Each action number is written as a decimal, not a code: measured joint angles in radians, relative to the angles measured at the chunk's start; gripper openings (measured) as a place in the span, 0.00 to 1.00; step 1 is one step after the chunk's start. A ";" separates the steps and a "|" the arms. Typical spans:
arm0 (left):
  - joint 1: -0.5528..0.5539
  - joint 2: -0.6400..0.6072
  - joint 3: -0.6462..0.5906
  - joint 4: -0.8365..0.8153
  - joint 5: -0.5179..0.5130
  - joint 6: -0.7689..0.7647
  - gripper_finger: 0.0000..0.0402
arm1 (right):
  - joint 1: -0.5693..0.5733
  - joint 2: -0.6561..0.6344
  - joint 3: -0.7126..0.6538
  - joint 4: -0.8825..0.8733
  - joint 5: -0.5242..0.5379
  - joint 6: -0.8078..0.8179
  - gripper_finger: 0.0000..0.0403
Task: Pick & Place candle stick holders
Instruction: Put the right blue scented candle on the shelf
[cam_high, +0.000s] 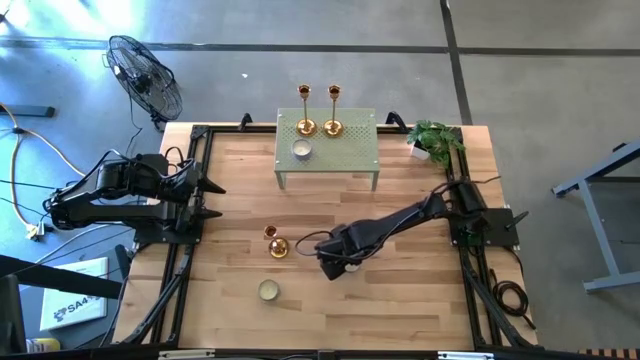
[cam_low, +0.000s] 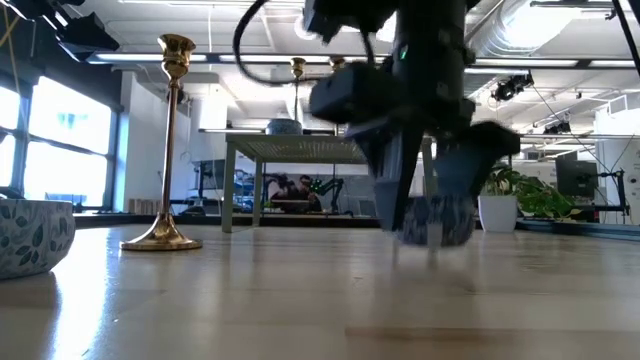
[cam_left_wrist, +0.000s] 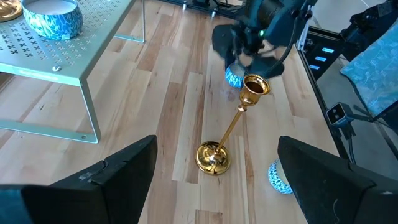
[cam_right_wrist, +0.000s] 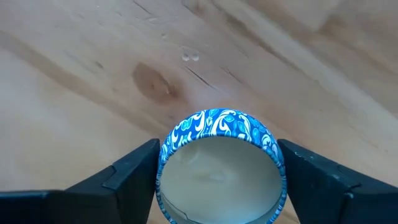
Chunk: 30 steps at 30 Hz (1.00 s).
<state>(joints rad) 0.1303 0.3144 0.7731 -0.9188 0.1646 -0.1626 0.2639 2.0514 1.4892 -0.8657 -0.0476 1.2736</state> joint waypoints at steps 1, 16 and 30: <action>0.000 0.000 0.000 0.000 0.000 0.000 0.82 | 0.004 -0.016 0.000 -0.011 0.007 0.001 0.70; 0.000 0.000 0.000 0.000 0.000 0.000 0.82 | -0.087 -0.381 0.002 -0.140 0.180 -0.041 0.70; 0.000 0.000 0.000 0.000 0.000 0.000 0.82 | -0.419 -0.400 0.268 -0.272 0.190 -0.460 0.70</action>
<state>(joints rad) 0.1303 0.3141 0.7734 -0.9188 0.1649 -0.1627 -0.1548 1.6515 1.7575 -1.1376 0.1424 0.8136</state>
